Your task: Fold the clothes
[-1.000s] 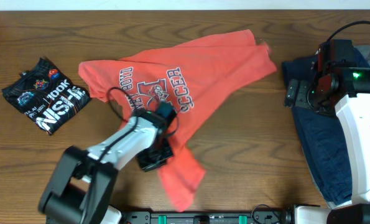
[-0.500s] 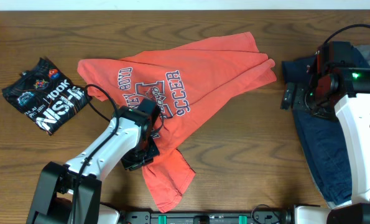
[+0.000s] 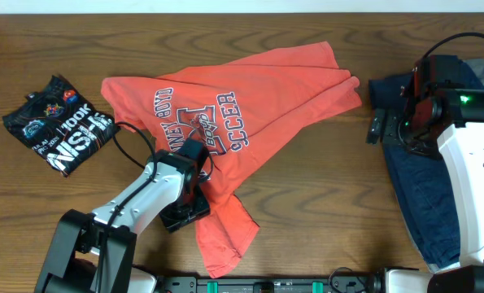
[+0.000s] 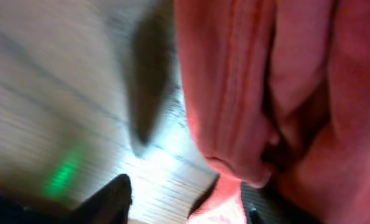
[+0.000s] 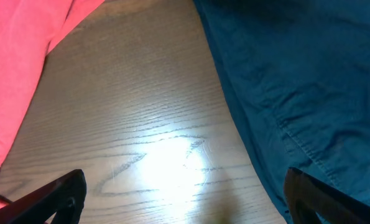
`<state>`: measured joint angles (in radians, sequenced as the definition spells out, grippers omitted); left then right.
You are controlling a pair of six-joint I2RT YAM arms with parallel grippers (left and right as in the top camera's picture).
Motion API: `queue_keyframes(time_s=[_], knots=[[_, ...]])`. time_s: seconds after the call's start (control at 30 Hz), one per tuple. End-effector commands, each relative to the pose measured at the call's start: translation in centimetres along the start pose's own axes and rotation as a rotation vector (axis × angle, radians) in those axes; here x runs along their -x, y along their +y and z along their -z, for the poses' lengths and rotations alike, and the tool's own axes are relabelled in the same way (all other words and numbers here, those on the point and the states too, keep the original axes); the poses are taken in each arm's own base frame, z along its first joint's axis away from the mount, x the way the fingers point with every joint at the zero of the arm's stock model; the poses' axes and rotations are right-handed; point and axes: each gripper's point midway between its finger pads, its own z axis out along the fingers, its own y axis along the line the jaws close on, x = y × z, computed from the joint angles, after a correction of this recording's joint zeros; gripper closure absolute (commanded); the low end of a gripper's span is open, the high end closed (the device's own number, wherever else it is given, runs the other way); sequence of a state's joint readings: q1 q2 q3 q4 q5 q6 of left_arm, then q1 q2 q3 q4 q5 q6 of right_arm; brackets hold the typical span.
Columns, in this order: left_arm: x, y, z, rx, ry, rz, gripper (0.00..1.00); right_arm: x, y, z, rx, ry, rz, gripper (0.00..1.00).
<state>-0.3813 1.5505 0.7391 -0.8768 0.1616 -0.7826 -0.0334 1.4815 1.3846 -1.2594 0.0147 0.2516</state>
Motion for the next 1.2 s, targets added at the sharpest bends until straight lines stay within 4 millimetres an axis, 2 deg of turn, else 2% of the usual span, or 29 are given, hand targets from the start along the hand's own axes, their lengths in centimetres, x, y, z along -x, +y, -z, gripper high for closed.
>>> queue_keyframes(time_s=[0.0, 0.1, 0.23, 0.37, 0.5, 0.67, 0.87, 1.03, 1.17], knots=[[-0.7, -0.6, -0.1, -0.041, 0.040, 0.003, 0.39, -0.1, -0.1, -0.1, 0.003, 0.003, 0.009, 0.01], [-1.0, -0.8, -0.1, -0.057, 0.059, 0.002, 0.38, -0.1, -0.1, -0.1, 0.003, 0.003, 0.009, 0.01], [-2.7, -1.8, 0.3, -0.122, 0.151, -0.038, 0.43, -0.1, -0.1, -0.1, 0.002, 0.002, 0.017, 0.01], [-3.2, -1.4, 0.9, -0.115, 0.190, -0.024, 0.44, -0.1, -0.1, -0.1, 0.003, 0.001, 0.017, 0.01], [-2.4, -2.3, 1.4, -0.156, 0.152, -0.056, 0.43, 0.0, -0.1, -0.1, 0.003, -0.002, 0.016, 0.01], [-1.0, -3.7, 1.0, -0.214, 0.088, -0.076, 0.40, -0.1, -0.1, -0.1, 0.003, 0.001, 0.017, 0.01], [0.1, -2.5, 0.2, -0.147, 0.027, -0.029, 0.40, -0.2, -0.1, -0.1, 0.002, 0.005, 0.017, 0.01], [0.9, -3.1, 0.3, -0.169, -0.007, -0.034, 0.40, -0.2, -0.1, -0.1, 0.002, 0.005, 0.017, 0.01], [0.7, -3.0, 0.2, -0.164, -0.002, -0.032, 0.45, -0.2, -0.1, -0.1, 0.001, 0.006, 0.017, 0.01]])
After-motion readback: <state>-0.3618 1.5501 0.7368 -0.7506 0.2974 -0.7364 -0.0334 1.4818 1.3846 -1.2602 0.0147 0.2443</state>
